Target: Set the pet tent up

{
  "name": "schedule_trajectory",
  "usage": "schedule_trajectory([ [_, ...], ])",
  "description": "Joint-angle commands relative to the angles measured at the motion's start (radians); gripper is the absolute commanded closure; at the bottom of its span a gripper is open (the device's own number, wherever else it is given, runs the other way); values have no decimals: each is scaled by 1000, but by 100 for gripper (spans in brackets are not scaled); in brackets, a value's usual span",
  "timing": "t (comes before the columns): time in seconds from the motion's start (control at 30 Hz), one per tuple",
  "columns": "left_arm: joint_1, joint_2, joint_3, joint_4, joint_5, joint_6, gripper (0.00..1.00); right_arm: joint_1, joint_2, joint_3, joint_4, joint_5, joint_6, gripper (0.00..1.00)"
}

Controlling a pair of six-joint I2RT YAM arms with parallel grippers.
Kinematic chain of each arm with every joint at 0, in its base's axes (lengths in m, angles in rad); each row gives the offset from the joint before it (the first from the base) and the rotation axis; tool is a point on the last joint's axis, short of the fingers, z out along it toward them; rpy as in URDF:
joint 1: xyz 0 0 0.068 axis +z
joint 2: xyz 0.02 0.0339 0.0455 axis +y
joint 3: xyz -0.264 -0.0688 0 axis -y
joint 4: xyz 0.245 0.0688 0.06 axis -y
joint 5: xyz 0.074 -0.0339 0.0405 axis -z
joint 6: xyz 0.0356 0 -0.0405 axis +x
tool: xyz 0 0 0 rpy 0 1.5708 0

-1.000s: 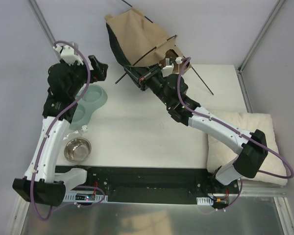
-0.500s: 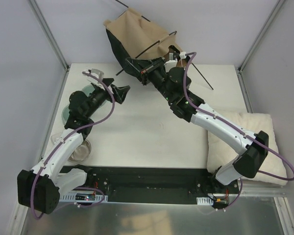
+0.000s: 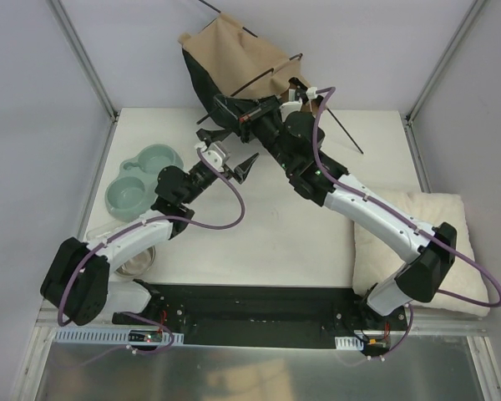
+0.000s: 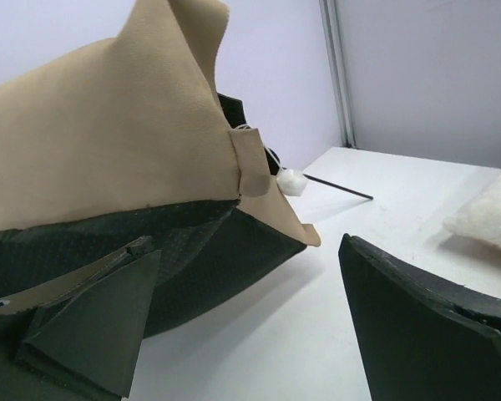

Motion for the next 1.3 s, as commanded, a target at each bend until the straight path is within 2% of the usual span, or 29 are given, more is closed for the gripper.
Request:
schedule_trajectory([
  [0.0,-31,78,43,213,-57,176,9,-9,22,52,-8,20,1,100],
  [0.1,-36,133,56,296,-88,212,10,-11,28,61,-14,16,-2,100],
  [0.37,-64,205,106,344,-158,294,20,-12,42,75,-27,11,-7,100],
  [0.83,-68,305,183,341,-116,268,22,-15,62,95,-36,-3,5,100],
  [0.97,-81,326,220,327,-160,278,34,-14,59,90,-34,-9,10,100],
  [1.07,-111,337,231,324,-209,353,38,-15,54,87,-30,-9,11,100],
  [1.1,-117,337,228,328,-209,367,36,-15,56,89,-27,-9,10,100],
  [1.2,-127,328,197,347,-211,374,17,-15,57,98,-27,-9,8,100],
  [1.27,-131,320,183,358,-211,372,13,-15,59,107,-27,-7,10,100],
])
